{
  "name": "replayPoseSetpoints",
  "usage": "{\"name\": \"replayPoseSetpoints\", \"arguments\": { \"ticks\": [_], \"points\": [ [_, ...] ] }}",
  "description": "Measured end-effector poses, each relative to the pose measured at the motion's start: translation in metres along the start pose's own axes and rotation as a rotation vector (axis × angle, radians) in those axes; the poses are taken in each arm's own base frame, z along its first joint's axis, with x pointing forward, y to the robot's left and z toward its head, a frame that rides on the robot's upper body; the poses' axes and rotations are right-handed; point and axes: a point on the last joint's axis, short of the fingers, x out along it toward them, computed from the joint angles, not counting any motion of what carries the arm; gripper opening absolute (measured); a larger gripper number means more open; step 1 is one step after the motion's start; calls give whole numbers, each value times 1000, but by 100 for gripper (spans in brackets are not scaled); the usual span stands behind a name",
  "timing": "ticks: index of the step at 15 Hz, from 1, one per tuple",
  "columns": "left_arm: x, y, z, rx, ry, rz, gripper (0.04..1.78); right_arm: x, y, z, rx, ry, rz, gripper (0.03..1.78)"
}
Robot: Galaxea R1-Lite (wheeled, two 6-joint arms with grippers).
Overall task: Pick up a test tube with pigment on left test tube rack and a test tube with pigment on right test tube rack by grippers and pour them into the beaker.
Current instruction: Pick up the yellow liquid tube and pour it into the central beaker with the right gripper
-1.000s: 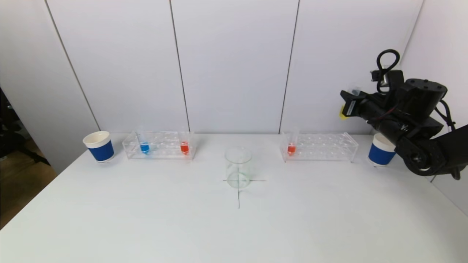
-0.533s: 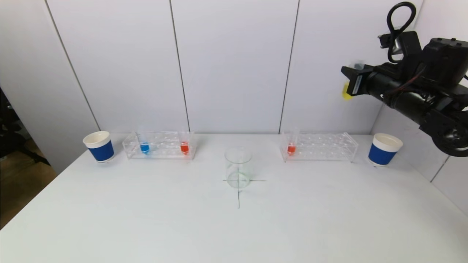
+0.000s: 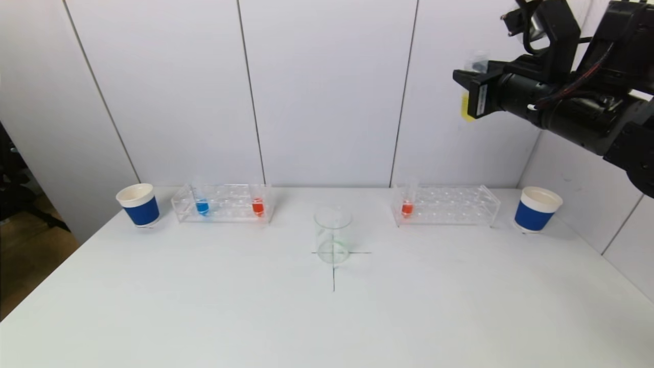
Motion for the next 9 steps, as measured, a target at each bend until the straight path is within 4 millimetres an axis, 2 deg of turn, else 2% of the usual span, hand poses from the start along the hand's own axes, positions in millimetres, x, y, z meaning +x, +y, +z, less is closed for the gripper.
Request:
{"name": "replayPoseSetpoints", "arguments": {
  "ticks": [5, 9],
  "points": [
    [0, 0, 0, 0, 0, 0, 176, -2, 33, 11, -104, 14, 139, 50],
    [0, 0, 0, 0, 0, 0, 176, 2, 49, 4, -174, 7, 256, 50]
  ]
}}
